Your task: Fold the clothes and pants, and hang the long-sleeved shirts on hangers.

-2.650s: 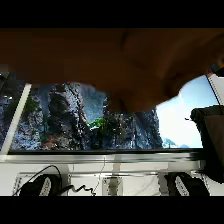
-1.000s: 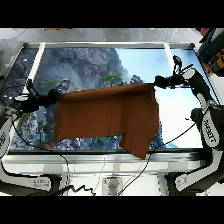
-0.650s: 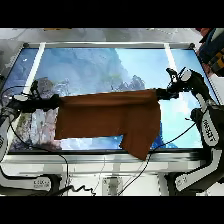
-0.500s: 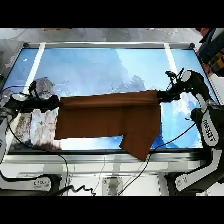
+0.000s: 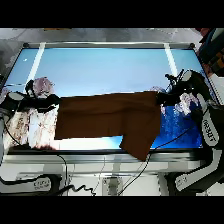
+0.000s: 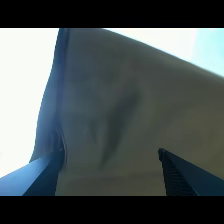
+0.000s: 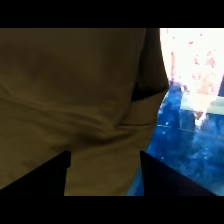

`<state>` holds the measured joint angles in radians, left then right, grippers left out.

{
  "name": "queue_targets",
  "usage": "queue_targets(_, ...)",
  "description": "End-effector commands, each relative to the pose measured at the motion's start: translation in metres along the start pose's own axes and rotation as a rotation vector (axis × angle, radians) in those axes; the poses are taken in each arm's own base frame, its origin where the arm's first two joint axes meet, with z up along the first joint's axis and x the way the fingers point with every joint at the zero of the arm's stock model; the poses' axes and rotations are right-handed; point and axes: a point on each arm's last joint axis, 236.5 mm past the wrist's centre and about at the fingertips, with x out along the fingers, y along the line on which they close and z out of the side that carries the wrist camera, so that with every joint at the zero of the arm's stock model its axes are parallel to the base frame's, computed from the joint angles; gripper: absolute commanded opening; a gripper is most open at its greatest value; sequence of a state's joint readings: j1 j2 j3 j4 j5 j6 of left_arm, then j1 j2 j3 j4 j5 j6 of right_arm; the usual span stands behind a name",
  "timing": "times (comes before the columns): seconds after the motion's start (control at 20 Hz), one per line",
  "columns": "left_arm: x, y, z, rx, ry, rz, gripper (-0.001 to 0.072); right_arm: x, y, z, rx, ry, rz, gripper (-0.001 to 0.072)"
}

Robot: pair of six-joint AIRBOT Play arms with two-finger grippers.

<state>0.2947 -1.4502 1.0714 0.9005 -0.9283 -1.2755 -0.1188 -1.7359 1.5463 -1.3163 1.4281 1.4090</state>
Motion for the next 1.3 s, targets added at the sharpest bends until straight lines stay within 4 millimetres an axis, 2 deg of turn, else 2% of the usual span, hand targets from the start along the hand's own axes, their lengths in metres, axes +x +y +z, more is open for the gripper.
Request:
queue_targets(0.0,-0.018,0.003,-0.012,0.051,0.082,0.016,0.0699,-0.011,-0.029,-0.021,0.011,0.066,-0.067,0.0437)
queue_targets(0.1,-0.047,0.012,-0.01,0.088,0.102,0.057,0.0698,-0.021,-0.045,-0.044,0.083,0.1,-0.031,0.0431)
queue_targets(0.2,-0.082,0.018,-0.002,0.098,0.063,0.088,0.0686,-0.022,-0.054,-0.08,0.16,0.145,0.04,0.0341)
queue_targets(0.25,-0.098,0.019,0.0,0.098,0.038,0.093,0.0622,-0.018,-0.049,-0.103,0.184,0.171,0.1,0.0302)
queue_targets(0.3,-0.111,0.019,-0.002,0.124,0.033,0.093,0.0576,-0.012,-0.039,-0.126,0.199,0.194,0.171,0.0302)
queue_targets(0.4,-0.128,0.016,-0.009,0.16,0.034,0.092,0.0577,0.004,-0.005,-0.168,0.176,0.242,0.313,0.0309)
queue_targets(0.5,-0.134,0.014,-0.015,0.16,0.031,0.092,0.0577,0.024,0.026,-0.193,0.183,0.243,0.42,0.031)
queue_targets(0.65,-0.123,0.02,-0.034,0.172,0.078,0.088,0.0577,0.054,0.051,-0.198,0.246,0.162,0.52,0.031)
queue_targets(0.8,-0.106,0.046,-0.07,0.136,0.18,0.128,0.0577,0.078,0.057,-0.196,0.359,0.09,0.546,0.0309)
queue_targets(0.95,-0.098,0.061,-0.096,0.093,0.243,0.14,0.0577,0.085,0.059,-0.197,0.356,0.064,0.557,0.0309)
queue_targets(1.2,-0.106,0.093,-0.134,0.04,0.335,0.19,0.0577,0.085,0.059,-0.194,0.338,0.043,0.56,0.0307)
queue_targets(1.25,-0.106,0.096,-0.139,0.035,0.338,0.185,0.0577,0.083,0.061,-0.191,0.33,0.032,0.572,0.0273)
